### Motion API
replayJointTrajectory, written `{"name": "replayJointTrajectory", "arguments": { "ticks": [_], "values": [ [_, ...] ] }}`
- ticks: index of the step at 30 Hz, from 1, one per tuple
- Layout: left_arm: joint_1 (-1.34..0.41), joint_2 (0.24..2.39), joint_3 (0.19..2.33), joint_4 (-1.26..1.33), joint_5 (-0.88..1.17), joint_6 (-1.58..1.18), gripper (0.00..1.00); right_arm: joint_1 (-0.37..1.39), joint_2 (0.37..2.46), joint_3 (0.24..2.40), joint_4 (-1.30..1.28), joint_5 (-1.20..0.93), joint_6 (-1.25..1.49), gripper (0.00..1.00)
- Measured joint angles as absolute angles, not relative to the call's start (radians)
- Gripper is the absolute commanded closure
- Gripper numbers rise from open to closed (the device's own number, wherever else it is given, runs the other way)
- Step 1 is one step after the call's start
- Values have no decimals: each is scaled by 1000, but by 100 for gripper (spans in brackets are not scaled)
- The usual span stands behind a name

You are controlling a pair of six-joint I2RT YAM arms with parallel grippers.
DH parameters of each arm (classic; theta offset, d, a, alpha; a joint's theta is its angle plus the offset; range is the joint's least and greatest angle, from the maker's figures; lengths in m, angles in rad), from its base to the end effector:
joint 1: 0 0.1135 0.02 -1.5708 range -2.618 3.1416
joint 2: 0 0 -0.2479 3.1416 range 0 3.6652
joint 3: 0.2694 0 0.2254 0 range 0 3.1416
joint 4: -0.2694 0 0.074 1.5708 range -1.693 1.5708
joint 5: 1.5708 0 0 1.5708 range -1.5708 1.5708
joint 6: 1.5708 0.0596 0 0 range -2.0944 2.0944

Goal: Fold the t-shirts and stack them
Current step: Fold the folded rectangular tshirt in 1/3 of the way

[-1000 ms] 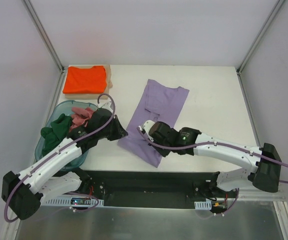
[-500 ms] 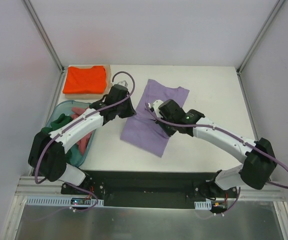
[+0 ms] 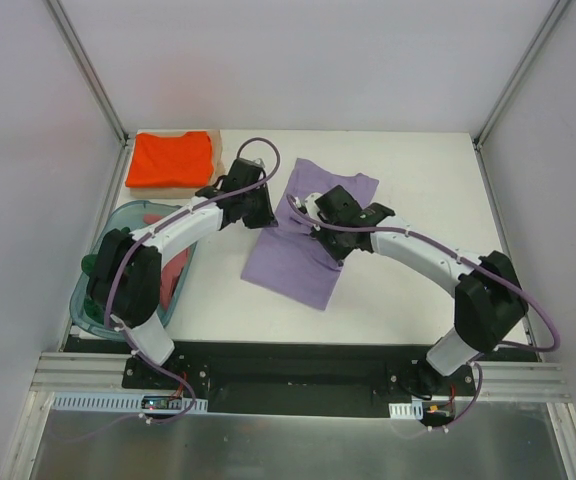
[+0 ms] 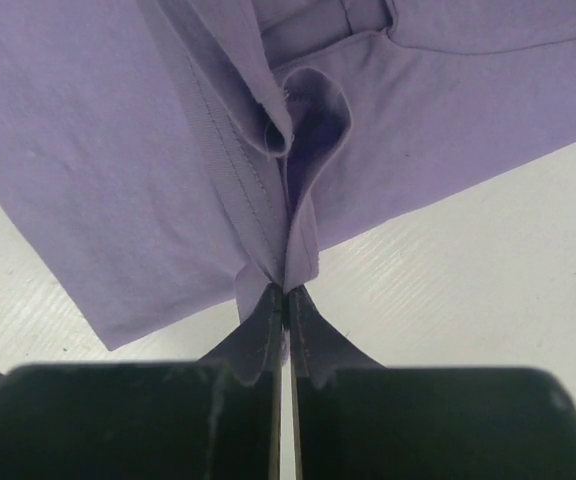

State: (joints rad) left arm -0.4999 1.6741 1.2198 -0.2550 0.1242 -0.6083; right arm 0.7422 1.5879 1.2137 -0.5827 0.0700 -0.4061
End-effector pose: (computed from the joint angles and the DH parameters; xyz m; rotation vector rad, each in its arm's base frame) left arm 0.3196 -0.1830 0.2319 -0.0610 2.3783 -0.7008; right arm 0.2425 0.2168 0.2287 -1.3477 2.1351 0.0467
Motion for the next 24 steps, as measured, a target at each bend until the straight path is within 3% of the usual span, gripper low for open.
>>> {"name": "replayJointTrajectory", "arguments": {
  "ticks": [9,12,13,14,16,18,19,22,24],
  "values": [
    [-482,1755,1248,-248,142,-607,97,704,1662,1225,-548,65,-432,99],
    [-482,1777,1255,-247,141,-605,79,693,1686,1232,-540,67,-435,93],
    [-481,1783,1257,-247,141,-603,66,690,1695,1235,-537,72,-436,87],
    [-479,1788,1259,-248,141,-598,51,689,1704,1239,-533,83,-436,73],
    [-471,1796,1267,-249,141,-587,38,685,1724,1253,-531,117,-436,68],
    [-461,1800,1280,-248,141,-584,9,682,1749,1280,-529,179,-435,47],
    [-455,1800,1285,-247,141,-582,1,678,1762,1299,-529,217,-433,41],
    [-444,1790,1287,-242,141,-585,1,669,1778,1348,-522,342,-413,26],
    [-441,1760,1267,-242,141,-585,1,664,1773,1360,-513,396,-393,8]
  ]
}}
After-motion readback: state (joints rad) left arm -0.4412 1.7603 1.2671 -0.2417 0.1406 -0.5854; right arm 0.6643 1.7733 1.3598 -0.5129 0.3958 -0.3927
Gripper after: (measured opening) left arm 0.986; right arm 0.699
